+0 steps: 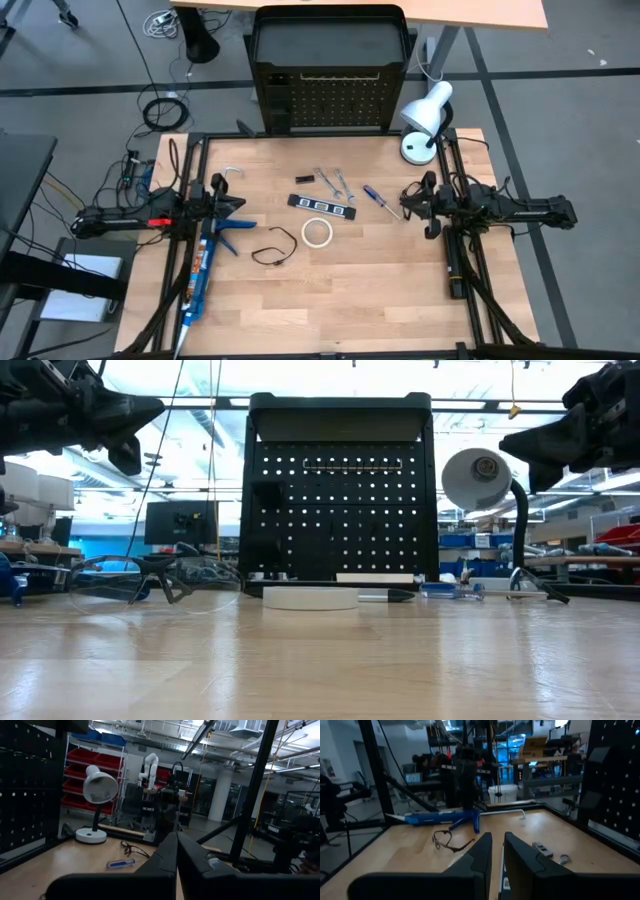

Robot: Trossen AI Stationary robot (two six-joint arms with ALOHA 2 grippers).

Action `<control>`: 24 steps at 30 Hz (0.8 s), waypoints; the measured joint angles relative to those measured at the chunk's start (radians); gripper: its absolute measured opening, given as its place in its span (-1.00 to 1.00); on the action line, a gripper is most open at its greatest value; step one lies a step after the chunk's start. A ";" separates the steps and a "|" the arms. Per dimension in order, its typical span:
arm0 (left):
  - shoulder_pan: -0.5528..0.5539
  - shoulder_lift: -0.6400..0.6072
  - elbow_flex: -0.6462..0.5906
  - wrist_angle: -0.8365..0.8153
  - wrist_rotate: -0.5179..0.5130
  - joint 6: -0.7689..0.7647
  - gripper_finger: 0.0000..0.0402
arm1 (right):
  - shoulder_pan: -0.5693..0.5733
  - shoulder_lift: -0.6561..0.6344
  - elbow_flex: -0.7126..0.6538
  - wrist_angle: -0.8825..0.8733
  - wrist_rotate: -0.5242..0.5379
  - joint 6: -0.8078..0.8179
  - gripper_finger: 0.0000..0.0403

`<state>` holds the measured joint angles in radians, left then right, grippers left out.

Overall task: Hang tools onto peg board
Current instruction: Put the left safety glasses on top of the pegboard

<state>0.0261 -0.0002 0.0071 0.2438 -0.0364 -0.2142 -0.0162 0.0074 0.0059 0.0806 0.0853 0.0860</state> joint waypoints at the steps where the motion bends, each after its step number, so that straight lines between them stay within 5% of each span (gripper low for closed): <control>1: 0.000 0.000 0.000 0.000 0.000 0.000 -0.95 | 0.000 0.000 0.000 0.017 0.000 0.000 -0.72; 10: 0.000 0.000 0.000 -0.001 -0.157 0.027 -0.95 | 0.000 0.000 0.000 0.234 0.000 0.105 -0.72; 24: 0.000 0.000 0.000 0.003 -0.233 0.026 -0.95 | 0.000 0.008 0.000 0.186 0.023 0.109 -0.72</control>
<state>0.0261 -0.0002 0.0071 0.2470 -0.2692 -0.1879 -0.0161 0.0153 0.0059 0.2663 0.1080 0.1948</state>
